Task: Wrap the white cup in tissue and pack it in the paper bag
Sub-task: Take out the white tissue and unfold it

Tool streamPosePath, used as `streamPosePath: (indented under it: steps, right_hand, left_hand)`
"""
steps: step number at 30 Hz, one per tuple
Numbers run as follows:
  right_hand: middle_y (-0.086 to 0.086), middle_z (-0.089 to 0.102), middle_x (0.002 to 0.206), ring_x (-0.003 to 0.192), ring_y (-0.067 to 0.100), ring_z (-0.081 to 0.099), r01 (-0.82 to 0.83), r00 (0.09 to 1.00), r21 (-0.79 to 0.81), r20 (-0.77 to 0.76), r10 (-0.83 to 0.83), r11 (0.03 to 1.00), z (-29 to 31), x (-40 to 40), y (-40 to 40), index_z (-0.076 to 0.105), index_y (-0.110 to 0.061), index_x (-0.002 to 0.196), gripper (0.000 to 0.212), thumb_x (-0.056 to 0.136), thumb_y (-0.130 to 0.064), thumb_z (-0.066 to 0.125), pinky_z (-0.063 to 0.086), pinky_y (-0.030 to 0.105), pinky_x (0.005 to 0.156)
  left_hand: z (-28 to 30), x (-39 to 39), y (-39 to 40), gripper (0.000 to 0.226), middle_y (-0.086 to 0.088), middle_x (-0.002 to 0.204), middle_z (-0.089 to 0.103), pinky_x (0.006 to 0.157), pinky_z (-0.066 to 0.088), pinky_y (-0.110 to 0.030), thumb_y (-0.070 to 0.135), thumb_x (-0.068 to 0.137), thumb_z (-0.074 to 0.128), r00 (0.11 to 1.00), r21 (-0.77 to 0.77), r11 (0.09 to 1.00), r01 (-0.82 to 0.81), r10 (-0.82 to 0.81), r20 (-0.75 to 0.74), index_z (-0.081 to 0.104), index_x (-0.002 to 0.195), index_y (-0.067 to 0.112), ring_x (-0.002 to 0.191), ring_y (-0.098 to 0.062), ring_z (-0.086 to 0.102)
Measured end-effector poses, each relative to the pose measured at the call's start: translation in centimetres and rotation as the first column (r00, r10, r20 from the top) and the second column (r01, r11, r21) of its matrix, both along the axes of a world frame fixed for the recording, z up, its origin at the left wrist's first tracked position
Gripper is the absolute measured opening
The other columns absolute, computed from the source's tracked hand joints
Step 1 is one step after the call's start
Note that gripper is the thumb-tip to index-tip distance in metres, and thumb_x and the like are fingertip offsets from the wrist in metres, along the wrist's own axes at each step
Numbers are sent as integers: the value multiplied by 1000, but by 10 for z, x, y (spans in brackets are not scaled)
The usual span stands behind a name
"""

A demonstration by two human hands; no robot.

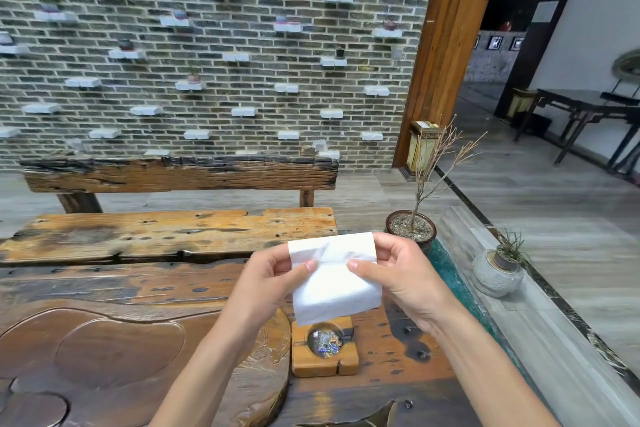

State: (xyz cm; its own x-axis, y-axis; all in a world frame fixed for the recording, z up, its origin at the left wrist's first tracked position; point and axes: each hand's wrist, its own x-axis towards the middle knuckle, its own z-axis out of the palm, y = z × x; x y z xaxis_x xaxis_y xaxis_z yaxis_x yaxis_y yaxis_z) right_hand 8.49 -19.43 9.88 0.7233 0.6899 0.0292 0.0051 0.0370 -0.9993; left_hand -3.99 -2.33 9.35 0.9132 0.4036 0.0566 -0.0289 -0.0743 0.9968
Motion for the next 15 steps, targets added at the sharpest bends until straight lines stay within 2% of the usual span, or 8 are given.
streamPosePath:
  steps: [4,7,9,12,15]
  right_hand:
    - [15,76,108,110,39,68,27,999,2,23,-27,1000,2,7,-6,72,-5,105,30,76,-4,78,51,51,102]
    - [16,76,106,109,39,68,38,999,25,10,-38,999,5,9,-9,74,-7,101,28,74,-5,78,49,55,103]
    - [16,77,106,108,37,69,39,999,33,28,-40,999,7,10,-9,74,-5,102,24,80,3,76,50,53,102]
    - [13,78,103,101,28,72,28,998,41,58,-30,999,11,7,-9,76,-8,95,23,84,10,67,54,46,97]
    - [9,79,100,98,23,74,48,992,52,113,-54,997,12,6,-7,81,-14,87,28,83,10,68,56,41,92]
  left_hand:
    - [4,-5,3,22,4,99,78,83,57,-33,12,96,56,1000,1,1000,-28,28,0,74,105,21,93,-12,72]
    - [7,-7,6,23,2,101,77,93,55,-45,12,97,54,999,21,999,-42,42,-10,74,103,22,98,-17,71]
    - [8,-7,6,24,2,101,77,95,55,-47,11,97,54,999,24,998,-54,54,-3,74,103,21,99,-16,71]
    - [12,-8,6,28,3,104,78,94,55,-43,5,96,53,998,24,998,-60,59,29,76,103,20,102,-15,71]
    - [14,-8,7,35,1,101,78,91,55,-39,-7,92,52,996,70,995,-64,59,68,80,91,15,102,-16,71]
